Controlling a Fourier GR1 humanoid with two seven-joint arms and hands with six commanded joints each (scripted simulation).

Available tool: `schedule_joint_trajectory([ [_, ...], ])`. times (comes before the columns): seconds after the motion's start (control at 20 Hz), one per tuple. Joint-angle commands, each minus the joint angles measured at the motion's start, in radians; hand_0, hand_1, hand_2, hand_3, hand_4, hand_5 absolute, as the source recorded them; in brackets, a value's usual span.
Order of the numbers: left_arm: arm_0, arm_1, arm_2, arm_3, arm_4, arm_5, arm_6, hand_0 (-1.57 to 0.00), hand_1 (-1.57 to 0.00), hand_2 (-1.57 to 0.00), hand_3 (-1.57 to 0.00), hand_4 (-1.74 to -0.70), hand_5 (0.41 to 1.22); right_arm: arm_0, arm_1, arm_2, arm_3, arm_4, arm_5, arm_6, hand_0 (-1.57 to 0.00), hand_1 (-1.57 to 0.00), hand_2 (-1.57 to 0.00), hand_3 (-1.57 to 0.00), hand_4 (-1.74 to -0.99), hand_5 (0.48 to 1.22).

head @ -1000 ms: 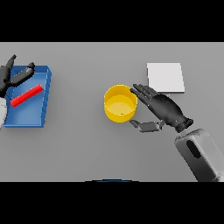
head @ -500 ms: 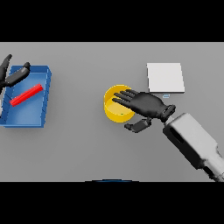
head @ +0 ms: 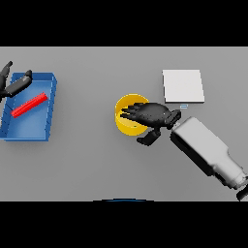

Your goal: Pick up the red beaker and tilt it to pour out 1 green nut into yellow bowl. Pick up the yellow bowl and place it on the metallic measuring scale.

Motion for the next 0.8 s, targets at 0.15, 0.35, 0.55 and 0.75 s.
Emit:
schedule_joint_trajectory([
  [0.15, -0.008, 0.002, -0.002, 0.010, -0.006, -0.001, 0.003, 0.00, 0.00, 0.00, 0.00, -0.79, 0.711, -0.021, 0.020, 0.006, 0.038, -0.004, 0.016, -0.003, 0.00, 0.00, 0.00, -0.02, -1.195, 0.708],
  [0.35, -0.014, 0.003, -0.003, 0.019, -0.010, -0.003, -0.001, 0.00, 0.00, 0.00, 0.00, -0.79, 0.711, -0.028, 0.026, 0.011, 0.057, 0.004, 0.007, -0.005, -0.19, -0.18, -0.19, -0.21, -1.309, 0.891],
  [0.55, -0.006, 0.004, 0.000, 0.025, -0.008, -0.004, -0.022, 0.00, 0.00, 0.00, 0.00, -0.79, 0.707, -0.039, 0.021, 0.009, 0.071, -0.004, -0.004, -0.055, -1.00, -0.97, -0.95, -0.79, -1.540, 1.086],
  [0.75, -0.019, 0.005, -0.003, 0.036, -0.015, -0.005, -0.019, 0.00, 0.00, 0.00, 0.00, -0.78, 0.711, -0.029, 0.012, 0.013, 0.043, -0.018, 0.022, -0.031, -1.34, -1.33, -1.25, -1.07, -1.658, 1.166],
])
